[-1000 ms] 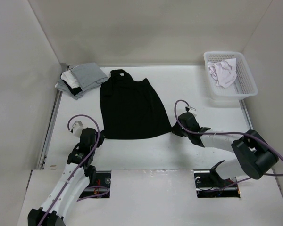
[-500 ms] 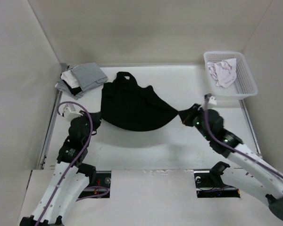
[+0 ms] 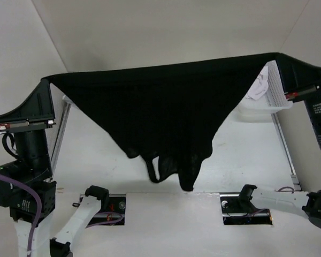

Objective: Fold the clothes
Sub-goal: Flatten the tank top out

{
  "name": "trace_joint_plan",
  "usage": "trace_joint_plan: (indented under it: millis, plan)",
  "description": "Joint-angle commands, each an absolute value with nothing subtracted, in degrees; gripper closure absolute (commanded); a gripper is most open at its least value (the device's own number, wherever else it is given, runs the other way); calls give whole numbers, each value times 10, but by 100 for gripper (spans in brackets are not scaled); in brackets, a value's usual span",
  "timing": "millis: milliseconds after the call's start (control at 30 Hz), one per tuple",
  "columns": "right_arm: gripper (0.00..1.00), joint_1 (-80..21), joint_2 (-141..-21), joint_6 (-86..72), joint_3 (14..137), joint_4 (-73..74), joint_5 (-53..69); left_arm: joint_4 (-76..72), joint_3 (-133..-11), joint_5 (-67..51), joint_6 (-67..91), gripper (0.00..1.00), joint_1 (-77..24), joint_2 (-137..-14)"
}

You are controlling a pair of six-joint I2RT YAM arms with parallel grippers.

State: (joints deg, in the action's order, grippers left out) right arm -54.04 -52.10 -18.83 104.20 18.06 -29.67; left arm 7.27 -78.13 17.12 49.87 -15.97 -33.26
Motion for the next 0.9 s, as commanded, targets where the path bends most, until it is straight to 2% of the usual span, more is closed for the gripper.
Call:
trace_joint_plan:
  millis: [0,100,267,433,633,867]
  plan:
    - [100,-542,-591,-122,1120,243,-298,64,-815,181,470,99,-146,-387]
    - [100,-467,-638,-132,1154,261,-252,61,-815,177,462,99,-138,-417]
    - [100,-305,-700,-239,1068,229,-77,27,-718,175,464,99,-131,-473]
    - [100,-223,-805,-288,1040,178,12,-19,-685,117,492,98,-74,-613]
    - [100,-170,-914,-316,1152,174,51,-23,-837,16,524,98,-38,-819]
    - [100,-159,-958,-319,1345,236,68,2,-985,-8,519,98,-29,-827]
